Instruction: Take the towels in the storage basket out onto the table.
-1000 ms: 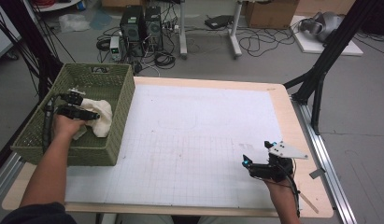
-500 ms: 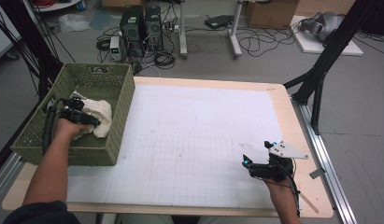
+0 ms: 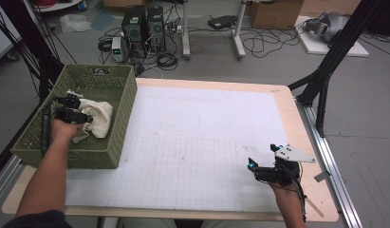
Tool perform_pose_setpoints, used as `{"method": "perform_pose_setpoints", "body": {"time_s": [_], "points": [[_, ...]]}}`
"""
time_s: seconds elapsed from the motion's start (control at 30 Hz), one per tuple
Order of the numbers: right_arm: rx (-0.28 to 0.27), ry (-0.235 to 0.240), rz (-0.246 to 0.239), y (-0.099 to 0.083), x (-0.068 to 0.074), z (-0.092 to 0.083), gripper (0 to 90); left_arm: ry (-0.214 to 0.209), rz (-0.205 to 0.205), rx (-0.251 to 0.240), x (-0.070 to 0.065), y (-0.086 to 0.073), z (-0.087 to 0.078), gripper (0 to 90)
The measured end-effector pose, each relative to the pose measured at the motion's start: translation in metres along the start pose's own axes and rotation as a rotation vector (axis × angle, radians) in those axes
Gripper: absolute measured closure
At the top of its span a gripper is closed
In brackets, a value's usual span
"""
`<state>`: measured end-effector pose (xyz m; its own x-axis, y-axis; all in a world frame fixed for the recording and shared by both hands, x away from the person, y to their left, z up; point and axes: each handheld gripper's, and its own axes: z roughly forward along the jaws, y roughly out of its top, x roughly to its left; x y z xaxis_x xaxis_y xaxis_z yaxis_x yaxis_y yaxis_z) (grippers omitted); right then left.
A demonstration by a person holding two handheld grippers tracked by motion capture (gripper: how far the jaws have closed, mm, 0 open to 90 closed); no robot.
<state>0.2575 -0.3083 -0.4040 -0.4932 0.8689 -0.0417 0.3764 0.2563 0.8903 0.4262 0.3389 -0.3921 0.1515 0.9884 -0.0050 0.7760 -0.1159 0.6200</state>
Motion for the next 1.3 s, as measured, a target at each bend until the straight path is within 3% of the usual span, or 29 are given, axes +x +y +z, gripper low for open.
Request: {"method": "perform_pose_setpoints", "body": {"time_s": [0.17, 0.27, 0.47, 0.83, 1.07, 1.3], "points": [[-0.001, -0.001, 0.011, 0.0, -0.001, -0.001, 4.6, -0.038, -0.061, -0.145, 0.004, -0.001, -0.018, 79.8], [-0.003, 0.002, 0.009, 0.0, 0.0, -0.001, 4.6, -0.059, -0.073, -0.237, 0.005, -0.002, -0.03, 80.1], [-0.006, 0.007, 0.003, 0.003, 0.002, 0.001, 4.6, -0.094, -0.045, -0.396, 0.004, -0.004, -0.06, 80.4], [-0.005, 0.011, 0.007, 0.004, 0.003, 0.003, 4.6, -0.129, -0.043, -0.54, 0.002, -0.007, -0.089, 80.4], [-0.008, 0.013, 0.004, 0.004, 0.004, 0.002, 4.6, -0.171, -0.005, -0.635, -0.013, 0.004, -0.111, 80.4], [-0.011, 0.017, 0.006, 0.005, 0.004, 0.002, 4.6, -0.22, 0.027, -0.699, -0.035, 0.017, -0.126, 80.4]]}}
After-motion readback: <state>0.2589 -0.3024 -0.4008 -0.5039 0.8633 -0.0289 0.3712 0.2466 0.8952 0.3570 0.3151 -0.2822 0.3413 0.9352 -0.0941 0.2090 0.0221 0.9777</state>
